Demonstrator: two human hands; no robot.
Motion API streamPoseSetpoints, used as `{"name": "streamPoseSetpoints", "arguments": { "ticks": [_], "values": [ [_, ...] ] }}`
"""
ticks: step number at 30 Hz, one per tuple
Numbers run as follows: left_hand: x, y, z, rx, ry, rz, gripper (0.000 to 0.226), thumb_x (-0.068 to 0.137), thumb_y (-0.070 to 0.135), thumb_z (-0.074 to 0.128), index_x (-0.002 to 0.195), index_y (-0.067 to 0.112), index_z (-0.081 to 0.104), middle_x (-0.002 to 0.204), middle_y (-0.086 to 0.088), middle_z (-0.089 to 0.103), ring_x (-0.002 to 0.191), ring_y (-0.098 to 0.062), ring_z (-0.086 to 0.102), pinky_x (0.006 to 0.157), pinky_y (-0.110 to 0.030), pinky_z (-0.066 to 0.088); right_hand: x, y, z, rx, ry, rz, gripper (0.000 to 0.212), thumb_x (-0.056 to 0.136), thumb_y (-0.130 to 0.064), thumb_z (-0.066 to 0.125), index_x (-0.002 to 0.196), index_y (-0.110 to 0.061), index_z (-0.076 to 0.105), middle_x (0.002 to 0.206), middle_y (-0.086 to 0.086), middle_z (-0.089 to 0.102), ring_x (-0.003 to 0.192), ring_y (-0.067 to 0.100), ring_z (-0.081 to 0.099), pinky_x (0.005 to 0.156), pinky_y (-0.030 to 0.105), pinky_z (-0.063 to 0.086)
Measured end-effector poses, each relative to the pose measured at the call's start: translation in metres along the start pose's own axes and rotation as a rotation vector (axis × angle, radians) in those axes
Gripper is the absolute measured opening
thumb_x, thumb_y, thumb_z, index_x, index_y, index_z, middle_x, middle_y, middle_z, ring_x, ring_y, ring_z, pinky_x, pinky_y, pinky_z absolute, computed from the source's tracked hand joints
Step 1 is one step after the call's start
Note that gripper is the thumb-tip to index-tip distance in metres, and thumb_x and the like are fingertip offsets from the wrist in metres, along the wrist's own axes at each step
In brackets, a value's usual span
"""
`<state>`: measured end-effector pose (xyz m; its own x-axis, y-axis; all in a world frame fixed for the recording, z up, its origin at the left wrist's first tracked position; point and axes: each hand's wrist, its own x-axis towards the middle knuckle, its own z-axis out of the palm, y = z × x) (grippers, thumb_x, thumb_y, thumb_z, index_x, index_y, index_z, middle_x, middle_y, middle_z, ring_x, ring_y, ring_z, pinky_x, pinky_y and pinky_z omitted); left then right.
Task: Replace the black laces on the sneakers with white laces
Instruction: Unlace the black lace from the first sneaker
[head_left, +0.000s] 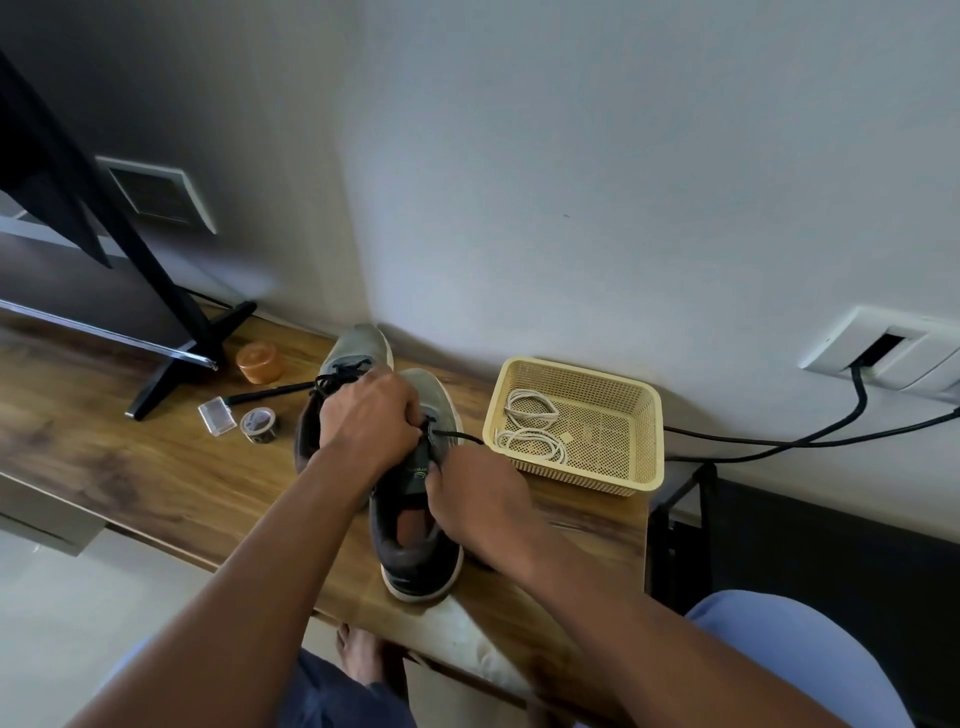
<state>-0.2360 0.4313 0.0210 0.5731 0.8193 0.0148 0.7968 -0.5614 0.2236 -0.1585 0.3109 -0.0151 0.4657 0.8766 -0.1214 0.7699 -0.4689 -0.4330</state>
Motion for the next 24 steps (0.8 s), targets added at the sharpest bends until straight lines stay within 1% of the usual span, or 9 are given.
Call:
{"name": "streamPoseSetpoints", "arguments": {
  "ticks": [3,5,7,8,11,14,17,21,24],
  "values": [
    [0.001,-0.005,-0.001,-0.03,0.087,-0.089,0.01,0.083,0.033,0.082,0.078,0.028,0.076,0.083,0.006,0.067,0.072,-0.022,0.062,0.063,-0.029,0.045,0.0,0.001,0.002,-0.013,-0.01,-0.001,0.03,0.101,-0.03,0.049,0.102,-0.01,0.071,0.106,0.015,0.071,0.101,0.038,0.068,0.07,0.034,0.044],
    [0.003,-0.011,-0.007,-0.06,0.193,-0.207,0.011,0.086,0.029,0.081,0.076,0.026,0.075,0.074,0.007,0.065,0.062,-0.016,0.057,0.056,-0.024,0.04,0.001,0.001,0.003,-0.029,-0.027,-0.004,0.029,0.101,-0.03,0.05,0.104,-0.009,0.071,0.107,0.016,0.071,0.102,0.039,0.068,0.07,0.034,0.044],
    [0.005,-0.02,-0.014,-0.069,0.299,-0.308,0.012,0.086,0.026,0.082,0.077,0.025,0.074,0.075,0.006,0.06,0.058,-0.014,0.049,0.052,-0.023,0.03,0.002,0.0,0.002,-0.033,-0.046,-0.005,0.029,0.1,-0.03,0.052,0.104,-0.009,0.071,0.106,0.016,0.07,0.101,0.038,0.068,0.069,0.034,0.045],
    [0.006,-0.023,-0.016,-0.06,0.322,-0.321,0.01,0.086,0.025,0.082,0.079,0.026,0.074,0.084,0.002,0.062,0.062,-0.017,0.048,0.053,-0.025,0.028,0.002,0.0,0.003,-0.032,-0.052,-0.006,0.028,0.1,-0.03,0.052,0.104,-0.009,0.07,0.105,0.016,0.07,0.1,0.038,0.068,0.068,0.034,0.045],
    [0.005,-0.023,-0.018,-0.055,0.237,-0.199,0.02,0.084,0.019,0.079,0.098,0.033,0.078,0.118,-0.007,0.063,0.078,-0.021,0.051,0.054,-0.025,0.029,0.001,0.001,0.003,-0.025,-0.068,-0.004,0.026,0.1,-0.027,0.053,0.103,-0.008,0.07,0.103,0.017,0.07,0.1,0.038,0.067,0.068,0.034,0.045],
    [0.002,-0.011,-0.013,-0.07,0.041,0.009,0.018,0.081,0.028,0.077,0.095,0.041,0.078,0.108,0.006,0.066,0.083,-0.019,0.063,0.06,-0.026,0.042,0.0,0.002,0.002,-0.007,-0.066,0.007,0.028,0.1,-0.027,0.051,0.103,-0.008,0.069,0.108,0.019,0.068,0.102,0.04,0.065,0.07,0.035,0.044],
    [0.002,-0.001,-0.005,0.001,-0.075,0.002,0.01,0.081,0.034,0.08,0.09,0.039,0.077,0.101,0.011,0.068,0.091,-0.022,0.069,0.07,-0.029,0.046,0.0,-0.001,0.001,0.002,-0.058,0.012,0.027,0.098,-0.026,0.049,0.102,-0.008,0.069,0.109,0.019,0.068,0.103,0.041,0.065,0.07,0.035,0.043],
    [0.003,0.0,0.0,0.01,-0.015,-0.059,0.008,0.083,0.034,0.08,0.079,0.031,0.075,0.089,0.006,0.072,0.076,-0.021,0.064,0.063,-0.029,0.044,0.0,0.001,0.0,0.008,-0.058,0.024,0.027,0.097,-0.026,0.05,0.101,-0.008,0.07,0.106,0.019,0.069,0.101,0.042,0.065,0.069,0.035,0.043],
    [0.005,-0.009,-0.005,-0.018,0.144,-0.19,0.009,0.088,0.027,0.075,0.078,0.027,0.074,0.077,0.005,0.067,0.062,-0.017,0.053,0.056,-0.026,0.036,0.0,-0.001,0.003,-0.022,-0.089,-0.004,0.027,0.099,-0.024,0.049,0.1,-0.006,0.07,0.104,0.019,0.068,0.101,0.042,0.066,0.067,0.036,0.044]
  ]
}}
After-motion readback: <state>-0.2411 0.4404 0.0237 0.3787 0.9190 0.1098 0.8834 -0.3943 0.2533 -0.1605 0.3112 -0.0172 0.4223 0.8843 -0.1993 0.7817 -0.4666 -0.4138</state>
